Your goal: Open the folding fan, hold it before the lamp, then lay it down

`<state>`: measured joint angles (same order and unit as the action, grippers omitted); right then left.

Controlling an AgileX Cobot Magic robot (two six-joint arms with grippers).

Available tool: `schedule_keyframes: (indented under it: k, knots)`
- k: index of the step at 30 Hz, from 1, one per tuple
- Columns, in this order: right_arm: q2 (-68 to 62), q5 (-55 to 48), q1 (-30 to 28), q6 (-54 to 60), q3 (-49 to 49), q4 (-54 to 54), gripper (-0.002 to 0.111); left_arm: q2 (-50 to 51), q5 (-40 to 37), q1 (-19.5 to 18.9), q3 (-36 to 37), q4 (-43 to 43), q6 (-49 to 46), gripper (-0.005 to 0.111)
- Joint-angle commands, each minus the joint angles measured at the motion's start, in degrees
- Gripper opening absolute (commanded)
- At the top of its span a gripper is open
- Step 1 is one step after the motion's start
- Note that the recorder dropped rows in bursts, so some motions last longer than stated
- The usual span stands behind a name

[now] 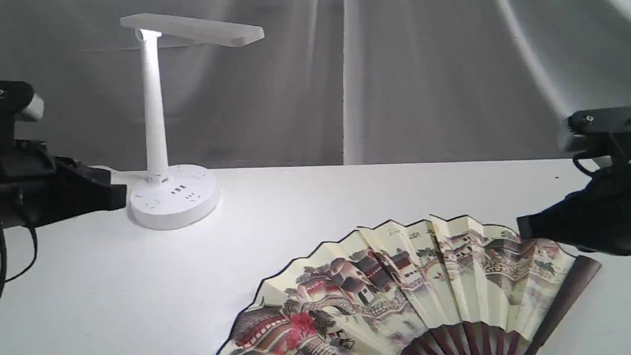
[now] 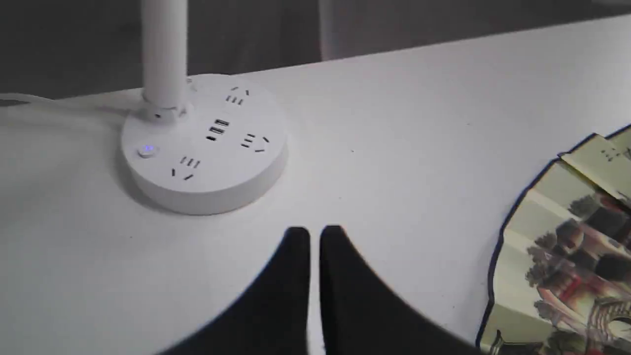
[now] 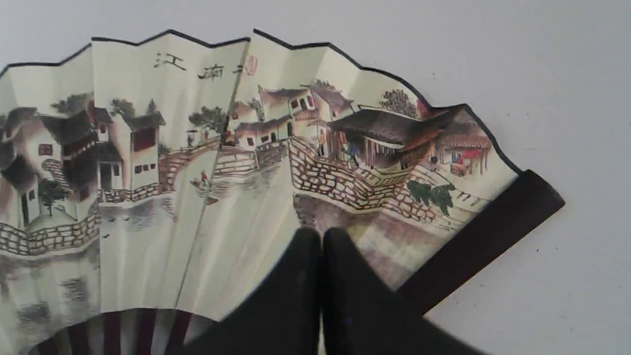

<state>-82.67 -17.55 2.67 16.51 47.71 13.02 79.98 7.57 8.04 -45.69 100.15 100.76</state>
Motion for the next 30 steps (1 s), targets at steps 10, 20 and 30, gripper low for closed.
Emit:
schedule_keyframes:
  k: [10, 20, 30]
  knots:
    - [0.52, 3.25, 0.04, 1.09, -0.94, -0.18, 0.0, -6.53, -26.42, 5.24, 4.63, -22.14, -3.15, 0.003]
    - [0.52, 3.07, 0.04, 1.23, -0.94, -0.18, 0.0, -5.38, -63.19, 8.57, -3.54, -89.64, -74.15, 0.003]
    - [5.43, -2.42, 0.04, 1.23, -2.03, 1.02, 0.0, -24.83, -66.48, 8.57, 0.46, -88.18, -71.48, 0.003]
